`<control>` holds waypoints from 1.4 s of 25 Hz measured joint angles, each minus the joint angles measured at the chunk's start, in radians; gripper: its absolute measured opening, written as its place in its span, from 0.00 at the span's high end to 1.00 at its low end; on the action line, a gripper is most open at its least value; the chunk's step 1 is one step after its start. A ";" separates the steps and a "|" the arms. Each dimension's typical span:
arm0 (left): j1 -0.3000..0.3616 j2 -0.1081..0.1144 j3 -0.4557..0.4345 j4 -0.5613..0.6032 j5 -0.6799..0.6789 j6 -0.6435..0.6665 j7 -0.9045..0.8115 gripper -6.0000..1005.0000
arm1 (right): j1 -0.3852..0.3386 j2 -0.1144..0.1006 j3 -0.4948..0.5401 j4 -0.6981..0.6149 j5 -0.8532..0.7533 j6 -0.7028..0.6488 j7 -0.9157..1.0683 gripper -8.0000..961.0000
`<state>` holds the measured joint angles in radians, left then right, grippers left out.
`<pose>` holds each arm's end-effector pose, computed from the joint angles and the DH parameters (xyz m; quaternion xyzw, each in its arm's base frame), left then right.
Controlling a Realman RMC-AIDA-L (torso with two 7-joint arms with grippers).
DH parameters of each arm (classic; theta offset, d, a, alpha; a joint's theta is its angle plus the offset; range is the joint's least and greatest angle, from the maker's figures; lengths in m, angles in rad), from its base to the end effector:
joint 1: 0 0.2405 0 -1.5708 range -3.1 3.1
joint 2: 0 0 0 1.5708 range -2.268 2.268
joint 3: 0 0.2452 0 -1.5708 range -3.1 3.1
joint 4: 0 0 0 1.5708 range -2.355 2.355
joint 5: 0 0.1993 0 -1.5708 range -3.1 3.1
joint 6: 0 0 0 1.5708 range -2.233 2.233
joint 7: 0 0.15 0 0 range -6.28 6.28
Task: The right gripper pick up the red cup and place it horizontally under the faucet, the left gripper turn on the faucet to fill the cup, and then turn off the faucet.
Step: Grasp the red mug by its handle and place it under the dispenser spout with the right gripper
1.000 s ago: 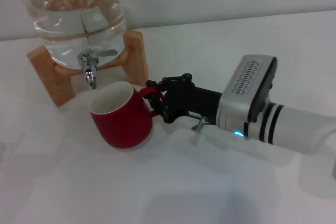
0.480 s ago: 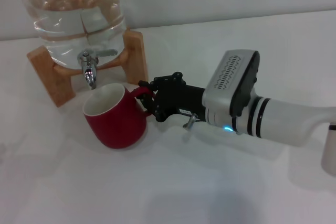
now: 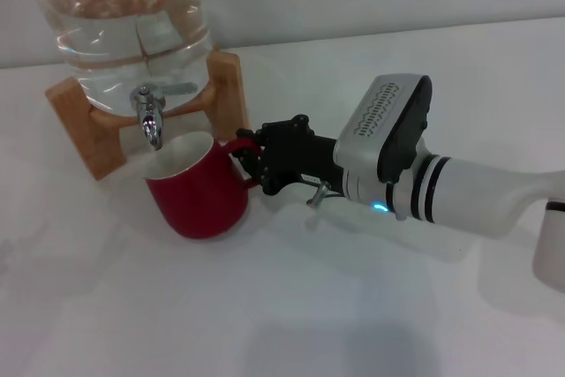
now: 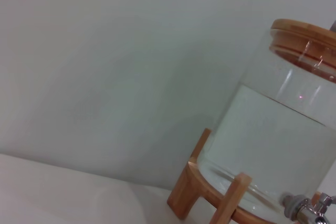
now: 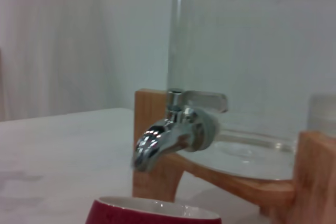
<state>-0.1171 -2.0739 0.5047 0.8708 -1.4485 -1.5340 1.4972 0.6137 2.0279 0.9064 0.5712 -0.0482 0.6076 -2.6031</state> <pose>-0.3432 0.2420 0.1000 -0.7639 -0.4172 -0.3508 0.3455 0.1788 0.3600 -0.1062 -0.9128 0.1279 0.2309 0.3116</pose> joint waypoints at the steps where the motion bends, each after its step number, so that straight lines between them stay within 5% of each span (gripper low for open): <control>1: 0.000 0.000 0.000 0.000 0.000 0.000 0.000 0.12 | 0.002 0.000 0.000 -0.003 0.008 0.000 -0.002 0.84; 35: 0.001 -0.002 0.000 -0.002 -0.002 0.000 -0.001 0.12 | 0.035 0.000 -0.051 -0.010 0.021 -0.003 0.001 0.84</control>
<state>-0.1166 -2.0754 0.5047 0.8690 -1.4506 -1.5340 1.4958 0.6487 2.0279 0.8556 0.5614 -0.0276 0.6045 -2.6024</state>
